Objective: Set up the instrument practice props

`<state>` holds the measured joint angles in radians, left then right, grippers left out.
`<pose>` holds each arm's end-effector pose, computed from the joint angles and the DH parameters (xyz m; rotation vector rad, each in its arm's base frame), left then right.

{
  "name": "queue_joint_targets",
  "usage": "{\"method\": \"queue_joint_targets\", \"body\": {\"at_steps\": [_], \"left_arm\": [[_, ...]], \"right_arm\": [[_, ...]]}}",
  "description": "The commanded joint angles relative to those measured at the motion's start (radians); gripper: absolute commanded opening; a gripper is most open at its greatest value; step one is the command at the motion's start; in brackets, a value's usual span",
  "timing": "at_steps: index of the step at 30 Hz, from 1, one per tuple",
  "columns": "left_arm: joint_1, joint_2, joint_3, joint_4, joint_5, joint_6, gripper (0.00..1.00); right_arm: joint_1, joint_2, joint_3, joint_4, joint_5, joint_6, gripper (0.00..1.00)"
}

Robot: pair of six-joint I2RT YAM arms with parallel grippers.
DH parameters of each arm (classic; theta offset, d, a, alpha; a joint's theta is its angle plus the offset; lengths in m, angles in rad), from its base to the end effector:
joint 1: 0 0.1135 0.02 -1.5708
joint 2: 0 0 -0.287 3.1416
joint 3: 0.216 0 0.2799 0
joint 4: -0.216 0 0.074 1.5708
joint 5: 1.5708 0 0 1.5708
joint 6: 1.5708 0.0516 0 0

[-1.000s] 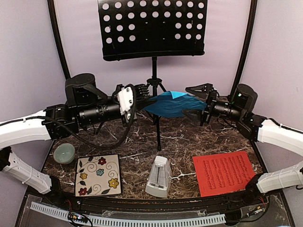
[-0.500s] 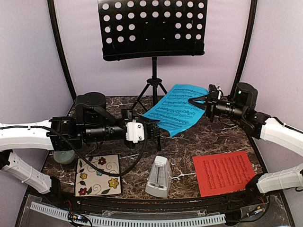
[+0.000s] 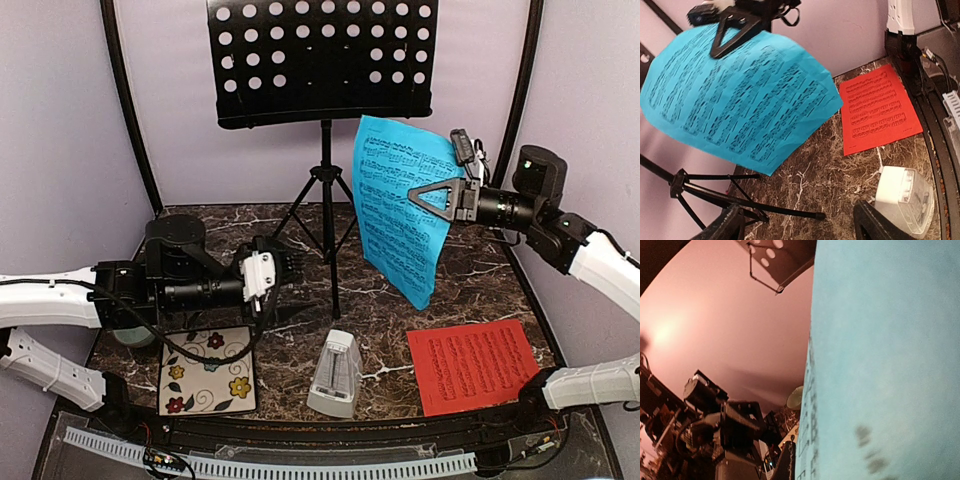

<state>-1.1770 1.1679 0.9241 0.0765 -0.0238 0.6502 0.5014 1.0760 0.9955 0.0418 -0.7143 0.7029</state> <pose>0.1205 -0.2868 0.3488 1.3763 1.0842 -0.3654 0.2240 0.1613 0.3995 -0.4398 1.7671 1.4610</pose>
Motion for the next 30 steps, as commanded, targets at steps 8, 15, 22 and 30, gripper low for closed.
{"method": "queue_joint_targets", "body": {"at_steps": [8, 15, 22, 30], "left_arm": [[0.142, -0.066, -0.066, 0.171, 0.285, -0.437, 0.84], [0.173, -0.063, -0.043, 0.173, 0.362, -0.520, 0.85], [0.177, -0.053, -0.019, 0.177, 0.419, -0.540, 0.85], [0.177, -0.001, 0.051, 0.179, 0.401, -0.567, 0.82]], "right_arm": [[0.097, -0.029, 0.199, -0.381, -0.179, -0.598, 0.00], [0.111, -0.049, 0.243, -0.435, -0.202, -0.675, 0.00], [0.114, -0.038, 0.295, -0.485, -0.209, -0.712, 0.00], [0.122, -0.029, 0.323, -0.489, -0.214, -0.703, 0.00]]}}
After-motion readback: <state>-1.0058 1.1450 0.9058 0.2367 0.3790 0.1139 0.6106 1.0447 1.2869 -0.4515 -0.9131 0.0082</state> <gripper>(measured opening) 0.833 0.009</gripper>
